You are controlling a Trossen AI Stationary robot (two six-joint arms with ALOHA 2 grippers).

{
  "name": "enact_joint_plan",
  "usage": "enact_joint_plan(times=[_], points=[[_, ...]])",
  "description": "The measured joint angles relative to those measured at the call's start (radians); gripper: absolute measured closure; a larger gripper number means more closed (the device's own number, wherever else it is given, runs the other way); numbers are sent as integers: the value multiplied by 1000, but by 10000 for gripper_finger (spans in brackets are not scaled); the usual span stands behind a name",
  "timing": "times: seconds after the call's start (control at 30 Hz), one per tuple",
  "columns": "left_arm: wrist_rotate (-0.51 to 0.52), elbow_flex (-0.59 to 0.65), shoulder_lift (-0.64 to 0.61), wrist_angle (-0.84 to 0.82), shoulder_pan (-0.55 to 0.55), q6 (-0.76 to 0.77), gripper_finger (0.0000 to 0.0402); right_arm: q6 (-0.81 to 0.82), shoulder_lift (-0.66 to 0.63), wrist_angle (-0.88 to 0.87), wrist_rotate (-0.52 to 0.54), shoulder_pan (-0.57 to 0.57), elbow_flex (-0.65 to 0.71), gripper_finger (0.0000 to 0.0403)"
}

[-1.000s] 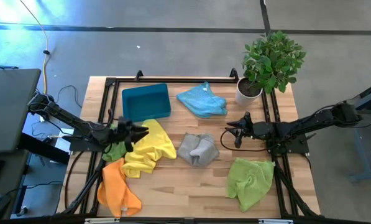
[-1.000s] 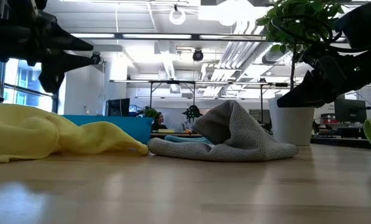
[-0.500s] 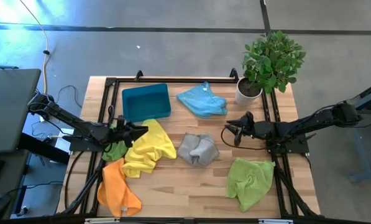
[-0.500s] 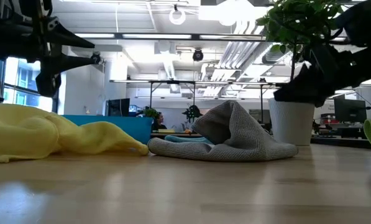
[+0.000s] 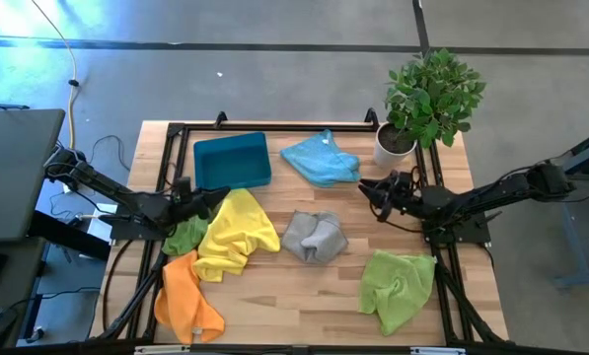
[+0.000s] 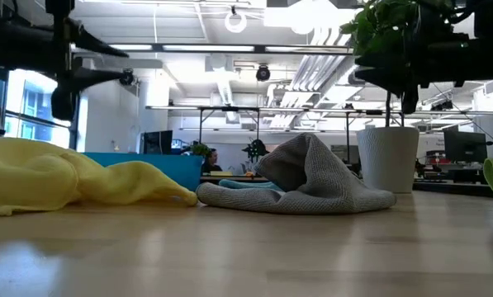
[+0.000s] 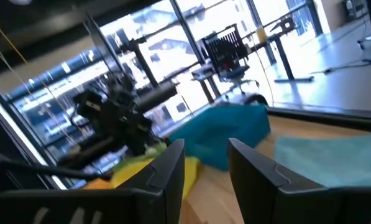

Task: Fold microfiber towels
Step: Fold the gray microfiber cloth

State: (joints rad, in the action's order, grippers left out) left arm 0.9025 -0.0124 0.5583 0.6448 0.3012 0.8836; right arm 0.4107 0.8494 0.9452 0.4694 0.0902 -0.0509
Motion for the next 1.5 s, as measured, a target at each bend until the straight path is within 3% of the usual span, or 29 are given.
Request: enact_joint_plan(times=[0.17, 0.3, 0.4, 0.53, 0.7, 0.83, 1.0, 1.3, 1.5], points=[[-68, -4, 0, 146, 0, -172, 273, 0, 0, 79, 9, -7, 0, 289], [-144, -47, 0, 170, 0, -305, 273, 0, 0, 170, 9, -26, -13, 289], [-205, -93, 4, 169, 0, -403, 273, -28, 1, 130, -27, -39, -73, 289], [-235, -164, 23, 168, 0, -522, 273, -98, 12, -124, -59, -51, -212, 289], [-237, -245, 74, 157, -1, -607, 273, -98, 48, -661, -59, -64, -442, 289], [-238, -324, 139, 54, -23, -598, 273, -97, 103, -983, -63, -64, -608, 289], [-267, -448, 239, -190, -76, -503, 273, -36, 191, -1165, -138, -64, -739, 289], [-504, -658, 411, -565, -217, -366, 273, 117, 360, -1215, -182, -64, -814, 289], [-664, -712, 492, -684, -275, -310, 273, 289, 463, -1210, -264, -55, -814, 289]])
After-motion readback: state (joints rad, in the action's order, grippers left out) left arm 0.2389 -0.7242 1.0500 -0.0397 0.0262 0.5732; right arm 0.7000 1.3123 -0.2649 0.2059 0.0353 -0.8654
